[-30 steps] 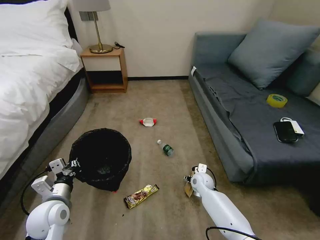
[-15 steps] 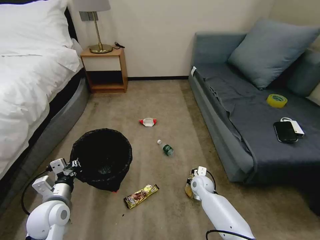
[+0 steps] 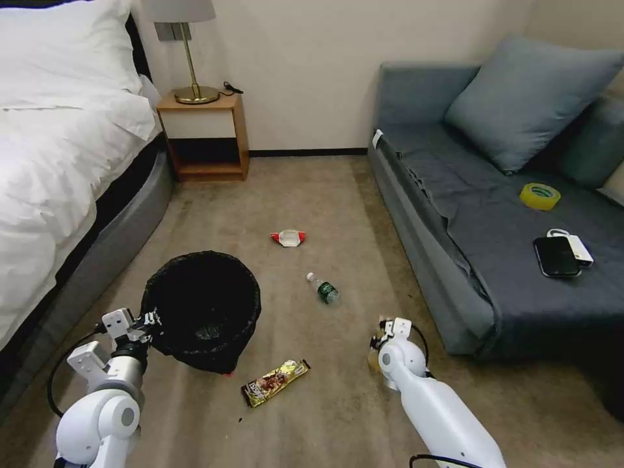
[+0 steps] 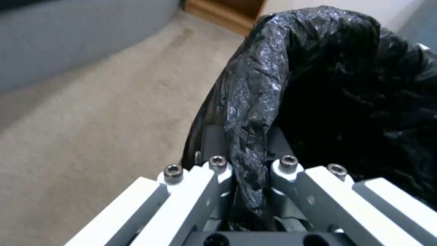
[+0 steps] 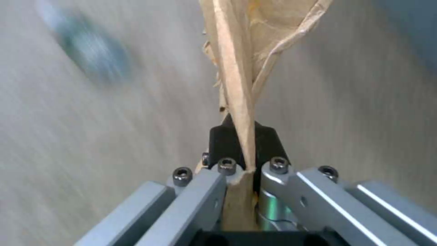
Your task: Pick up the trash bin, then pick up the garbage on the floor and place it into the trash bin.
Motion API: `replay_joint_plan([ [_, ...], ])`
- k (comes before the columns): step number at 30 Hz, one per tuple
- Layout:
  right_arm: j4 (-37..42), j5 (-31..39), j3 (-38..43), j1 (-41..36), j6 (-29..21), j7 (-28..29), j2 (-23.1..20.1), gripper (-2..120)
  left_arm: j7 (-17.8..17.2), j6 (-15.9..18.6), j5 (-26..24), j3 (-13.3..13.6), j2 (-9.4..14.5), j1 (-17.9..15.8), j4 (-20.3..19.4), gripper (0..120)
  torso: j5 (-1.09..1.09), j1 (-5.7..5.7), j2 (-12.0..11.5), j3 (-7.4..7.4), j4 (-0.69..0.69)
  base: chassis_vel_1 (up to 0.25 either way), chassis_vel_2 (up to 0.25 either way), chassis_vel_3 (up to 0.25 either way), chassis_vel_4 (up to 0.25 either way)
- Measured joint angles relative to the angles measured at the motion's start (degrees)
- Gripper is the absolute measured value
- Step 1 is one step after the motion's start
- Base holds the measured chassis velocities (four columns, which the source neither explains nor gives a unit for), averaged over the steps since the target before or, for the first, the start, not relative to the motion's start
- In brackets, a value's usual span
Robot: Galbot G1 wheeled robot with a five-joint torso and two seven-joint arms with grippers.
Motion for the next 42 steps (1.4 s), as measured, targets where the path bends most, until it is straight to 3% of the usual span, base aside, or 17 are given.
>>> replay_joint_plan([
  [7, 12.01, -5.41, -0.71, -1.23, 6.65, -5.81, -5.50, 0, 0.02, 1.43, -1.79, 2.57, 0.52, -1.03, 1.21, 4, -0.01, 0.00, 0.00, 0.00, -0.01, 0.000, 0.000, 0.000, 0.000],
  [11, 20.28, -7.81, -1.58, -1.26, 14.29, -14.36, -10.48, 0, -0.03, 3.32, -2.31, 4.67, 0.90, -2.64, 1.99, 4, -0.01, 0.00, 0.00, 0.00, -0.01, 0.000, 0.000, 0.000, 0.000],
  [12, 20.28, -7.81, -1.58, -1.26, 14.29, -14.36, -10.48, 0, -0.03, 3.32, -2.31, 4.67, 0.90, -2.64, 1.99, 4, -0.01, 0.00, 0.00, 0.00, -0.01, 0.000, 0.000, 0.000, 0.000],
  [17, 24.34, -10.23, -2.90, -1.00, 20.23, -22.87, -13.83, 0, 3.27, 5.90, -3.14, 6.58, 2.42, -5.65, 3.58, 4, 0.00, 0.00, 0.00, 0.00, 0.01, 0.000, 0.000, 0.000, 0.000],
  [21, 26.63, -10.46, -4.99, 0.01, 24.65, -28.20, -14.99, 0, 4.71, 7.78, -4.49, 10.13, 4.35, -9.52, 6.21, 4, 0.00, 0.00, 0.00, 0.00, -0.01, 0.000, 0.000, 0.000, 0.000],
  [26, 28.84, -9.83, -8.29, 1.48, 27.74, -33.18, -15.80, 0, 6.04, 8.50, -4.20, 13.75, 5.11, -11.29, 7.88, 4, -0.01, 0.00, 0.00, 0.00, 0.00, 0.000, 0.000, 0.000, 0.000],
  [32, 31.15, -10.52, -11.41, 0.65, 29.32, -39.84, -16.82, 0, 6.68, 8.51, -1.83, 16.32, 3.72, -11.11, 8.69, 4, -0.01, 0.00, 0.00, 0.00, 0.01, 0.000, 0.000, 0.000, 0.000],
  [42, 31.42, -15.43, -14.31, -3.46, 29.34, -44.62, -17.36, 0, 6.83, 8.43, -2.34, 16.95, 3.29, -10.19, 6.70, 4, -0.01, 0.00, 0.00, 0.00, 0.00, 0.000, 0.000, 0.000, 0.000],
])
